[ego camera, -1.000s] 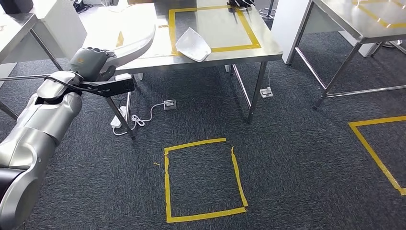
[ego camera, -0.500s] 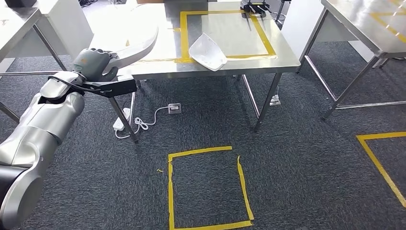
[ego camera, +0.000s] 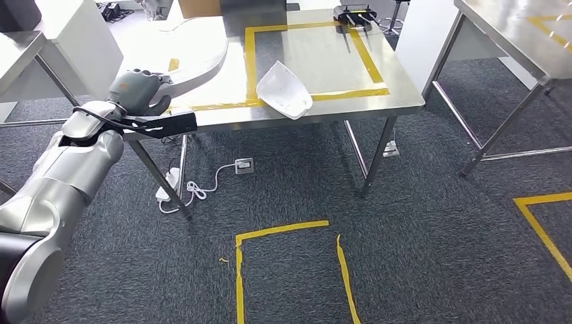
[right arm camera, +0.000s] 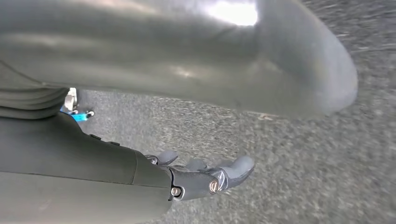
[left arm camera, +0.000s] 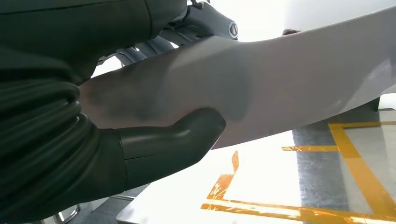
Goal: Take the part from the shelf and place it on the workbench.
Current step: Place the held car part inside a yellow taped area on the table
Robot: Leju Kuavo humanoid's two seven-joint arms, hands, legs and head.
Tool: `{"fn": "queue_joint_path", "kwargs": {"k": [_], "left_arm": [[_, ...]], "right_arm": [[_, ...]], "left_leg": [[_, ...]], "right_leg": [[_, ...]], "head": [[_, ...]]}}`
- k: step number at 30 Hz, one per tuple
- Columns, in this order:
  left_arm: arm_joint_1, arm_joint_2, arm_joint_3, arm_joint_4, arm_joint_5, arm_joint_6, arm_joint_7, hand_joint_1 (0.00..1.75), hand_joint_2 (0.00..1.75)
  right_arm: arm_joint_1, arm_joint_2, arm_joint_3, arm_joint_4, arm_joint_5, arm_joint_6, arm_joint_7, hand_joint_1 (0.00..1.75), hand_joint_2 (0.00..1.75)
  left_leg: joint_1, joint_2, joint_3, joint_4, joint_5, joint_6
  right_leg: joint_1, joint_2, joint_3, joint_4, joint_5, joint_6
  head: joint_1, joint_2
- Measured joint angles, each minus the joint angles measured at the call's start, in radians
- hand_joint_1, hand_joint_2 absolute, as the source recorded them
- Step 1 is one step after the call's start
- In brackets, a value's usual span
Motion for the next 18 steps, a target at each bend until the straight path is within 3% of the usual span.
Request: {"fn": "queue_joint_path", "kwargs": {"k": [2,3,4,6,8,10,12,13,14,15,18], "left_arm": [[0.0,0.002,0.0,0.004,0.001,0.0,0.001,1.75,1.75],[0.001,0.004,0.0,0.006,0.002,0.0,0.001,1.75,1.75],[0.002,0.005,0.0,0.008,0.002,0.0,0.001,1.75,1.75],[0.002,0.006,0.0,0.007,0.003,0.001,0.001,1.75,1.75],[0.001,0.006,0.0,0.004,0.004,0.002,0.001,1.75,1.75],[0.0,0.004,0.0,0.003,0.005,0.003,0.002,1.75,1.75],[0.004,0.002,0.0,0.003,0.005,0.003,0.001,1.75,1.75],[0.007,0.001,0.0,0.004,0.005,0.003,0.001,1.75,1.75],[0.009,0.0,0.0,0.004,0.005,0.002,0.001,1.75,1.75],[0.009,-0.001,0.0,0.004,0.005,0.002,0.001,1.75,1.75],[0.012,-0.007,0.0,0.009,0.004,-0.001,0.001,1.75,1.75]], "right_arm": [[-0.001,0.0,0.0,0.0,0.0,0.0,-0.002,0.0,0.0],[-0.001,0.0,0.0,0.0,0.0,0.0,-0.002,0.0,0.0],[-0.001,0.0,0.0,0.0,0.0,0.0,-0.002,0.0,0.0],[-0.002,0.0,0.0,0.0,0.0,0.0,-0.002,0.0,0.0],[-0.004,-0.001,0.0,0.0,0.0,0.0,-0.003,0.0,0.0],[-0.005,-0.001,0.0,0.0,0.0,0.0,-0.003,0.0,0.0],[-0.004,-0.001,0.0,0.0,0.0,0.0,-0.003,0.0,0.0],[-0.003,-0.001,0.0,0.0,0.0,0.0,-0.002,0.0,0.0],[-0.002,0.0,0.0,0.0,0.0,0.0,-0.002,0.0,0.0],[-0.001,0.0,0.0,0.0,0.0,0.0,-0.002,0.0,0.0],[0.006,0.0,-0.001,0.0,-0.002,0.0,-0.002,0.0,0.0]], "left_leg": [[0.0,0.005,0.016,-0.133,0.135,0.005],[-0.002,0.007,0.024,-0.18,0.189,0.01],[-0.003,0.008,0.029,-0.208,0.222,0.018],[-0.004,0.005,0.042,-0.214,0.215,0.035],[-0.002,0.002,0.065,-0.214,0.201,0.049],[-0.003,0.0,0.09,-0.214,0.179,0.058],[-0.005,-0.004,0.116,-0.214,0.154,0.062],[-0.006,-0.005,0.133,-0.214,0.14,0.062],[-0.008,-0.006,0.151,-0.213,0.125,0.062],[-0.009,-0.007,0.171,-0.213,0.109,0.061],[-0.014,-0.009,0.219,-0.209,0.058,0.052]], "right_leg": [[0.001,0.002,0.028,0.002,-0.031,0.007],[0.001,0.002,0.036,0.001,-0.046,0.013],[0.003,0.003,0.045,0.003,-0.056,0.02],[0.005,0.003,0.059,0.009,-0.063,0.032],[0.004,0.001,0.037,0.069,-0.054,0.039],[0.002,-0.002,-0.043,0.192,-0.071,0.045],[0.002,-0.003,-0.132,0.284,-0.134,0.049],[0.002,-0.003,-0.162,0.292,-0.162,0.049],[0.002,-0.003,-0.179,0.273,-0.17,0.048],[0.003,-0.003,-0.185,0.227,-0.146,0.045],[0.011,-0.004,-0.18,0.049,0.065,0.027]], "head": [[0.0,0.0],[0.0,0.0],[0.0,0.0],[0.002,0.0],[0.004,0.0],[0.006,0.0],[0.009,0.0],[0.01,0.0],[0.01,0.0],[0.011,0.0],[0.012,0.0]]}}
